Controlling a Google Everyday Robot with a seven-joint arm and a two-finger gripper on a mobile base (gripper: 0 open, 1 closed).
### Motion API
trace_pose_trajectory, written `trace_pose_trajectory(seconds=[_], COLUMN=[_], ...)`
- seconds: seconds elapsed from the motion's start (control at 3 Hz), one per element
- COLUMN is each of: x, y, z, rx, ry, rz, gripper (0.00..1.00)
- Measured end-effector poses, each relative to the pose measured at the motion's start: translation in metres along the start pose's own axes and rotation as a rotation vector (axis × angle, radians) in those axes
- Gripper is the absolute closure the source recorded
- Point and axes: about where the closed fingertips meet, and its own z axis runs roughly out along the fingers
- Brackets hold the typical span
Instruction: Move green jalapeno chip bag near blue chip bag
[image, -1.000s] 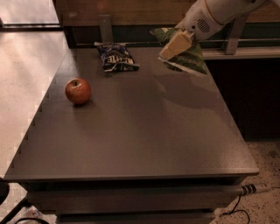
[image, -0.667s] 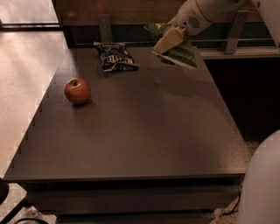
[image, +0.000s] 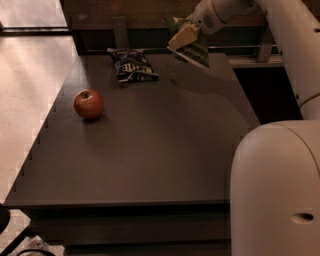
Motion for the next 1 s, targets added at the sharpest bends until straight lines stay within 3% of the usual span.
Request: trace_pose_trajectory(seconds=[0.67, 1.0], x=[-0.005, -0.001], y=[-0.027, -0.027], z=[0.031, 0.035], rx=[0.149, 0.151], ry=[0.135, 0.149], rz=[0.03, 0.031], gripper=[1.0, 0.84])
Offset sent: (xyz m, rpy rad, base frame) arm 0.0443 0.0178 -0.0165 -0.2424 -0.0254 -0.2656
